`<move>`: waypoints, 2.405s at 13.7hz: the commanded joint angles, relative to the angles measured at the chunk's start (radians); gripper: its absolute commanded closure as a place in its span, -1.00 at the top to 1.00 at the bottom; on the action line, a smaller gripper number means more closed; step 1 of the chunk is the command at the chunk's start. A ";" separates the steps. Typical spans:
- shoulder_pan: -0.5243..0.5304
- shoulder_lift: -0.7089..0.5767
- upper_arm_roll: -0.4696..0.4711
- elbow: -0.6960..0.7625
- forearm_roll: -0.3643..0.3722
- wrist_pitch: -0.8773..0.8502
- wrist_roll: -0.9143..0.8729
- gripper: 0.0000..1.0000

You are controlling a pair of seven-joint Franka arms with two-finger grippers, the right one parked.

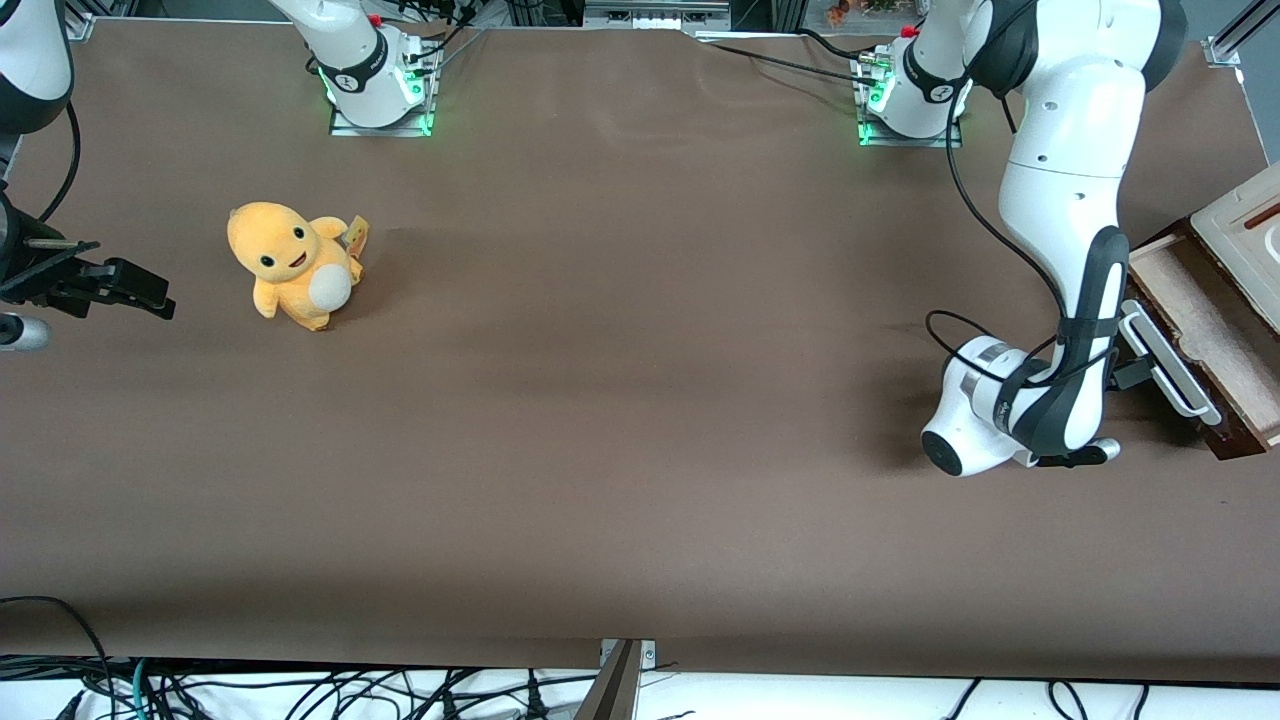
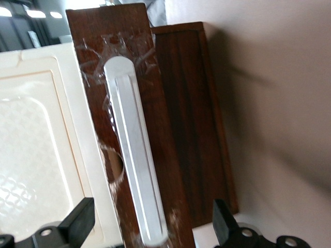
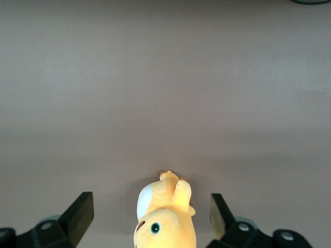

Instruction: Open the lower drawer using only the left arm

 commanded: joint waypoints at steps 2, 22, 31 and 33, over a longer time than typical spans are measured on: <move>-0.031 0.004 0.006 0.110 -0.145 -0.042 0.027 1.00; 0.149 -0.336 0.010 0.240 -0.987 0.158 0.641 1.00; 0.150 -0.755 0.012 -0.207 -1.015 0.519 0.674 1.00; 0.144 -0.802 0.004 -0.205 -1.008 0.478 0.672 1.00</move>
